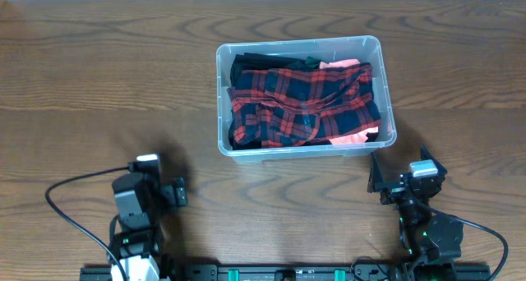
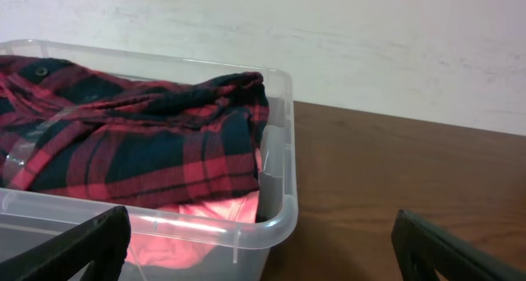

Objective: Pack container

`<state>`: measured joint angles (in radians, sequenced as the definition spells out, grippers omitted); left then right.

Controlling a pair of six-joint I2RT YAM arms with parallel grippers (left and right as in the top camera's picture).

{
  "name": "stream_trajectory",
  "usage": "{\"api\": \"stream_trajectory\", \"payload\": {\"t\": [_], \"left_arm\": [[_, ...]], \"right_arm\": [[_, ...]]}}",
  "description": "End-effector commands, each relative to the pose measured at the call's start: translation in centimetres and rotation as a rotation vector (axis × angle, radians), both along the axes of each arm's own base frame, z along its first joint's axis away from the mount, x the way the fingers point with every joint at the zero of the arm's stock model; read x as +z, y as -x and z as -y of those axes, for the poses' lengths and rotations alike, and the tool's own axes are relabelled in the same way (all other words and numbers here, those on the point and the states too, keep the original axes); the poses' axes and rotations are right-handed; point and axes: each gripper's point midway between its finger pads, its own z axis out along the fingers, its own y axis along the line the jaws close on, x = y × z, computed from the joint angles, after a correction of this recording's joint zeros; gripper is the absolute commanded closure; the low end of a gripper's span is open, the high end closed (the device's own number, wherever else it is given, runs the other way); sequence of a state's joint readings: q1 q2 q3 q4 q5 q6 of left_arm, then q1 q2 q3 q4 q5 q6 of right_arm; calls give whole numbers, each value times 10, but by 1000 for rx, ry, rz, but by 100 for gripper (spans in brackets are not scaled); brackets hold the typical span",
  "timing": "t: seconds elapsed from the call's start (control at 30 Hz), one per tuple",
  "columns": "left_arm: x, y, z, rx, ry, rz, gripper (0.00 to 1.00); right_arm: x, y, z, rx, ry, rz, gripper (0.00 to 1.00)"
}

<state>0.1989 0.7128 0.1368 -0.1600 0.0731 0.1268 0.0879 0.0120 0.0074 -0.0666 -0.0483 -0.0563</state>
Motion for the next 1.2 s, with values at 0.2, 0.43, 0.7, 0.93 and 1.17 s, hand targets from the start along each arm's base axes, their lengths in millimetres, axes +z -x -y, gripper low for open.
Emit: {"api": "stream_trajectory", "payload": {"t": [0.2, 0.43, 0.7, 0.93, 1.17], "left_arm": [[2, -2, 9, -34, 21, 110, 2], [6, -3, 9, -27, 19, 166, 2], [32, -12, 7, -21, 3, 290, 2], [63, -18, 9, -36, -24, 430, 2], [89, -22, 27, -112, -27, 545, 2]], "right_arm": [[-1, 0, 4, -16, 13, 0, 1], [-1, 0, 4, -16, 13, 0, 1], [-1, 0, 4, -16, 13, 0, 1], [-1, 0, 4, -16, 13, 0, 1], [-1, 0, 4, -16, 13, 0, 1]]}}
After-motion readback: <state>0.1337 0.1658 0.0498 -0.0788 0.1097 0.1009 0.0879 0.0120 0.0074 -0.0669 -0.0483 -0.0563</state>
